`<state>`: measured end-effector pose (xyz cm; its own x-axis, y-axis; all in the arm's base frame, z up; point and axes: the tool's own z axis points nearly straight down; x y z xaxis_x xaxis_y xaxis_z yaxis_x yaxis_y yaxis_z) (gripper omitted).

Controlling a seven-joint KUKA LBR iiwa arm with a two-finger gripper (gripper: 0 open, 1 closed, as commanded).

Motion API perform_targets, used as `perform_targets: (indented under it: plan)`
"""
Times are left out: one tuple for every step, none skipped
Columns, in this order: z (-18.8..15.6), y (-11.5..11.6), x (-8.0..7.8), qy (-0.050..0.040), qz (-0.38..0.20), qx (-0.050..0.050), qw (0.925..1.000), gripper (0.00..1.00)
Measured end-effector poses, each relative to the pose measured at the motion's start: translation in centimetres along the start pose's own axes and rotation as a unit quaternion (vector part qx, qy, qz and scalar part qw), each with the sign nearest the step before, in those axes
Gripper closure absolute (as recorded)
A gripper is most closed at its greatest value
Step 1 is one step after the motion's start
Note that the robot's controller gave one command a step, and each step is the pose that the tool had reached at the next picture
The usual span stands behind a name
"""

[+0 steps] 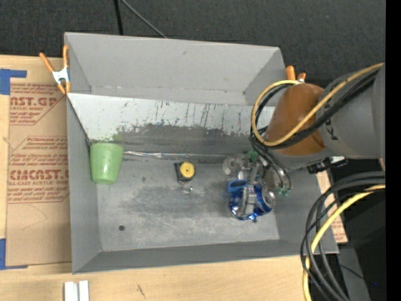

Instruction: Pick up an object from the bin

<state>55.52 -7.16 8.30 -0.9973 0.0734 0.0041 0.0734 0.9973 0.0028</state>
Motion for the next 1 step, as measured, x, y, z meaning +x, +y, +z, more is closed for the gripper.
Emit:
perform_targets:
  plan:
    - [-0.36,-0.13,-0.09,-0.0027,0.000,0.001,1.0000,1.00]
